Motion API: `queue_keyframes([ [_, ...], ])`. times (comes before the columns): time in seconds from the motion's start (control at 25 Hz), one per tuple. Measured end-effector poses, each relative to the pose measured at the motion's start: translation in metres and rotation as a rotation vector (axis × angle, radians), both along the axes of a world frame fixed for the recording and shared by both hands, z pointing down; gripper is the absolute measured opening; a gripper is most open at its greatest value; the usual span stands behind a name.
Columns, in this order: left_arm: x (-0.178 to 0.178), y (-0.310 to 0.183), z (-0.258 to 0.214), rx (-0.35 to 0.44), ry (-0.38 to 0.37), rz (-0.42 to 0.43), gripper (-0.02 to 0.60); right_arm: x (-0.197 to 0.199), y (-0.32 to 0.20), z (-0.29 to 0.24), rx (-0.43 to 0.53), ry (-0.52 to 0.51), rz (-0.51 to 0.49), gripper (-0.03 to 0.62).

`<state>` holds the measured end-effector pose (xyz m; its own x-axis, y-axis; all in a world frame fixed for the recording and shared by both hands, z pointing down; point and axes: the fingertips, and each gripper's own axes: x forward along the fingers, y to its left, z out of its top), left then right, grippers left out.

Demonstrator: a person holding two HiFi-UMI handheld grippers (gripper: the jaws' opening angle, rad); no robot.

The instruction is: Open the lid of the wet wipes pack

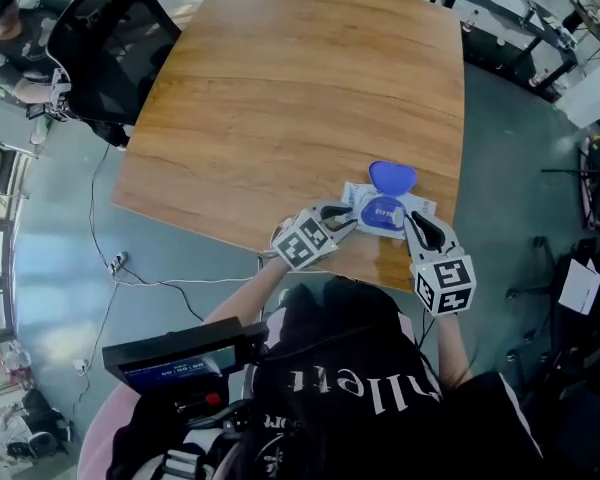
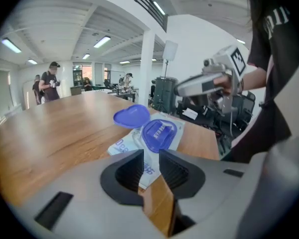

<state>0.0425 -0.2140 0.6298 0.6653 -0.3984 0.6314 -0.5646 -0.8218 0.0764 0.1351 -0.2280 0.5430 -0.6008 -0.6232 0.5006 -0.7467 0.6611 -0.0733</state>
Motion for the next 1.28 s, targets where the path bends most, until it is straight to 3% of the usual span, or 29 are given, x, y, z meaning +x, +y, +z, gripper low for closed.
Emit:
queue_keyframes([
  [0.2, -0.020, 0.010, -0.052, -0.035, 0.237, -0.221, 0.095, -0.002, 0.037, -0.002, -0.038, -0.078, 0.083, 0.046],
  [0.32, -0.031, 0.025, -0.081, -0.027, 0.338, -0.268, 0.073, -0.012, 0.057, -0.008, -0.046, -0.103, 0.117, 0.046],
  [0.48, -0.048, 0.056, -0.090, -0.008, 0.361, -0.247, 0.015, -0.030, 0.076, -0.002, -0.033, -0.115, 0.135, 0.046],
  [0.76, -0.109, 0.135, -0.155, -0.043, 0.495, -0.180, 0.005, -0.100, 0.129, -0.036, -0.012, -0.158, 0.204, 0.046],
  [1.0, -0.147, 0.196, -0.152, -0.053, 0.495, -0.077, 0.003, -0.138, 0.193, -0.044, -0.012, -0.250, 0.341, 0.046],
  [1.28, -0.146, 0.251, -0.140, -0.111, 0.498, 0.017, 0.003, -0.140, 0.275, -0.052, 0.004, -0.253, 0.433, 0.046],
])
